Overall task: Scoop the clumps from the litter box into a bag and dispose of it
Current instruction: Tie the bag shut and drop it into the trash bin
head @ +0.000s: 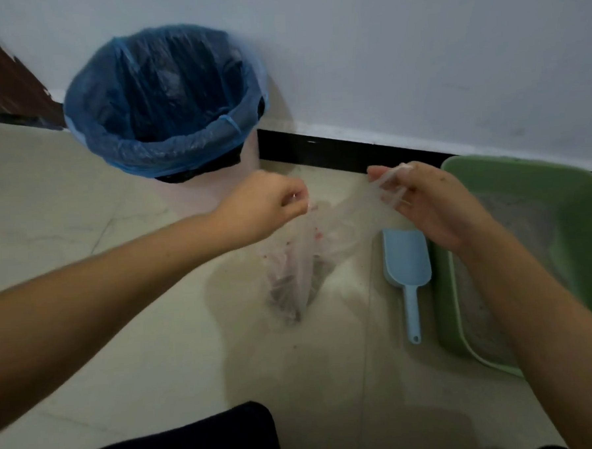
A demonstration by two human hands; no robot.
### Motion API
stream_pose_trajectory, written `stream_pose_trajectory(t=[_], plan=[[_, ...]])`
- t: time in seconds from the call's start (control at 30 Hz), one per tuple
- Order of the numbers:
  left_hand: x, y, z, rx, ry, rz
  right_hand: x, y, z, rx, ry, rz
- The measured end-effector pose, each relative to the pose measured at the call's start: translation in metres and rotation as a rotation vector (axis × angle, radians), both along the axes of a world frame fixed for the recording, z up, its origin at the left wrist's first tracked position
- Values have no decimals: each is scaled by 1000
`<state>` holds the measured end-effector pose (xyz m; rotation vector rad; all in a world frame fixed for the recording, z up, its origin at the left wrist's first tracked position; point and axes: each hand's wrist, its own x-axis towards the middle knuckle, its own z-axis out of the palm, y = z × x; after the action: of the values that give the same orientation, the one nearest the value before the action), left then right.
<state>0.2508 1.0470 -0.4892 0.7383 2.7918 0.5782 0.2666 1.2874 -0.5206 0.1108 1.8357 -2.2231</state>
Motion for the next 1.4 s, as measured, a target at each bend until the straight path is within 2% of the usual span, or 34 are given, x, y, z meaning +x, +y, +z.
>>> stream_pose_trajectory(t=[0.07,0.17,0.23,0.3,0.4,0.5,0.63,0.8,0.87,0.97,1.07,1.13,1.2,1.3,1.4], plan=[[-8,6,24,-202,63,-166,-2,-5,5,67,38,20],[-28,31,57,-515,41,-328,-2,-10,10,138,76,18],[-44,48,75,-625,-39,-298,-1,-11,10,141,98,-2],[-57,58,90,-626,-167,-184,0,-9,11,117,112,-52],[-55,57,88,-425,-210,-33,3,0,10,7,109,-159],[-34,45,50,-61,-135,137,6,3,4,-8,103,-180],[-10,35,4,516,-207,319,7,-1,-8,179,125,-65],[-3,38,-11,978,-456,306,12,-10,-11,431,140,186],[4,56,-10,931,-497,219,13,-22,-9,505,191,356],[13,82,-5,682,-421,126,16,-38,-9,656,289,486],[12,89,2,766,-399,169,17,-38,-15,606,220,339],[6,83,0,762,-284,240,17,-30,-16,605,156,259],[-1,75,-13,633,-223,229,18,-24,-18,606,126,189],[3,69,-32,441,-265,103,18,-19,-19,574,86,136],[4,72,-45,348,-138,110,17,-20,-21,583,59,126]])
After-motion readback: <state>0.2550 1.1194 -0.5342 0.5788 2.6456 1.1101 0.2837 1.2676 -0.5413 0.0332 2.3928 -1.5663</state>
